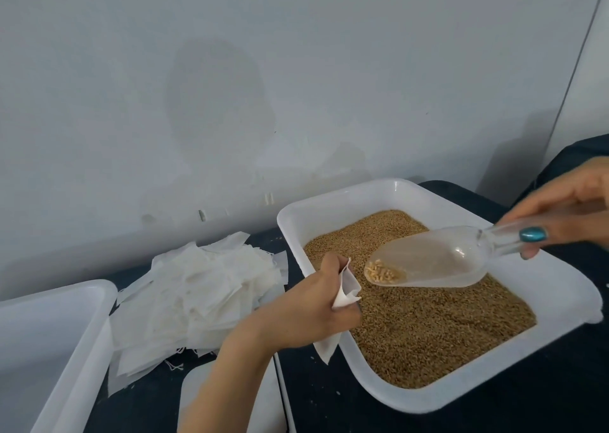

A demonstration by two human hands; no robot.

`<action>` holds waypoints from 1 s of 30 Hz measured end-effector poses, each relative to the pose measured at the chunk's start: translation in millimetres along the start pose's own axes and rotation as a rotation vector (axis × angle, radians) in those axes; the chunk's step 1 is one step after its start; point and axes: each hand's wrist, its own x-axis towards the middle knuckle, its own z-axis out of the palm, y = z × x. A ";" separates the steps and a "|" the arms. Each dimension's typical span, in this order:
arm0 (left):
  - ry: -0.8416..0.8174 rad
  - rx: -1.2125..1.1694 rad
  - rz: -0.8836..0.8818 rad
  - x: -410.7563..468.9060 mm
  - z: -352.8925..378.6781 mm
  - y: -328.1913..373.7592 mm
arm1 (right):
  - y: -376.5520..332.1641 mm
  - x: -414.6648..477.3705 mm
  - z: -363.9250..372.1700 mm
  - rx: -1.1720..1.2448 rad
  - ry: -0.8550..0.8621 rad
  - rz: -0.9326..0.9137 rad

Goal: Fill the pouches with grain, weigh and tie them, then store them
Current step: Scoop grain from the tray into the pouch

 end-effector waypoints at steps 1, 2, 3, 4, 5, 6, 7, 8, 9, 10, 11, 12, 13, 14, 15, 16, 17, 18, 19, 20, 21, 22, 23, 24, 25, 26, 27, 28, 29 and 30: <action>-0.004 0.006 -0.001 0.4 0.5 0.8 | -15.7 2.3 -2.1 0.009 0.007 0.010; -0.006 0.006 -0.001 0.8 1.0 1.4 | -32.0 1.7 -7.1 0.007 -0.017 -0.017; -0.004 0.004 0.001 1.2 1.5 1.7 | -43.7 6.7 -10.4 0.006 -0.010 -0.021; -0.001 0.001 0.006 1.7 2.0 1.8 | -56.5 7.2 -13.6 0.009 -0.070 0.021; 0.002 -0.002 0.013 2.2 2.4 1.9 | -66.4 11.1 -14.5 0.028 -0.074 0.035; 0.004 -0.004 0.019 2.7 2.9 2.0 | -77.2 12.5 -15.6 0.010 -0.104 0.041; 0.002 -0.006 0.024 3.2 3.5 2.2 | -85.1 16.9 -18.3 -0.008 -0.096 0.029; 0.000 -0.005 0.029 3.5 4.2 2.5 | -91.9 19.6 -20.6 -0.024 -0.101 0.021; -0.001 -0.003 0.034 3.5 4.7 2.9 | -97.3 22.8 -21.7 -0.035 -0.092 0.005; 0.001 -0.002 0.038 3.5 5.2 3.1 | -103.5 24.8 -21.7 -0.030 -0.093 -0.007; 0.006 0.001 0.040 3.1 5.4 3.3 | -107.6 27.2 -21.9 -0.032 -0.098 -0.020; 0.013 0.005 0.042 2.9 5.6 3.4 | -110.5 30.2 -22.6 -0.042 -0.092 -0.042; 0.020 0.009 0.042 2.4 5.5 3.3 | -114.2 31.7 -24.3 -0.061 -0.086 -0.059; 0.027 0.012 0.042 1.9 5.4 3.2 | -118.6 31.6 -25.9 -0.077 -0.089 -0.069; 0.032 0.011 0.042 1.2 4.9 3.1 | -122.6 31.1 -26.4 -0.070 -0.108 -0.083; 0.038 0.005 0.045 0.4 4.3 3.4 | -124.2 30.6 -27.6 -0.069 -0.130 -0.090; 0.044 -0.003 0.048 -0.6 3.5 3.9 | -124.5 30.0 -28.8 -0.071 -0.139 -0.089; 0.050 -0.014 0.052 -1.8 2.6 4.5 | -122.3 29.3 -29.5 -0.064 -0.147 -0.086; 0.057 -0.029 0.056 -2.8 1.6 4.8 | -118.8 28.5 -29.4 -0.029 -0.143 -0.089; 0.065 -0.046 0.061 -3.8 0.5 4.6 | -110.2 28.9 -29.2 0.001 -0.119 -0.094; 0.076 -0.067 0.068 -5.3 -1.0 4.1 | -100.2 28.8 -27.3 0.009 -0.095 -0.099; 0.084 -0.088 0.077 -6.1 -2.2 4.0 | -87.9 27.7 -22.9 0.019 -0.080 -0.095; 0.092 -0.109 0.088 -6.7 -3.3 4.1 | -71.6 26.6 -17.3 0.001 -0.061 -0.089; 0.103 -0.125 0.097 -7.4 -4.6 4.1 | -53.1 27.4 -9.7 -0.008 -0.030 -0.103; 0.113 -0.137 0.102 -7.9 -5.6 4.3 | -35.7 27.2 -0.1 0.016 0.004 -0.108; 0.121 -0.147 0.104 -7.9 -6.4 5.0 | -18.3 27.4 13.1 0.051 0.050 -0.123; 0.126 -0.158 0.102 -7.8 -6.9 5.8 | -1.1 29.3 28.1 0.092 0.102 -0.131; 0.131 -0.170 0.098 -7.4 -7.3 7.0 | 17.6 34.2 42.2 0.127 0.166 -0.138; 0.135 -0.181 0.090 -6.9 -7.6 8.6 | 35.2 39.6 53.3 0.167 0.209 -0.129; 0.140 -0.190 0.080 -5.9 -8.1 10.0 | 59.1 49.8 61.8 0.189 0.223 -0.106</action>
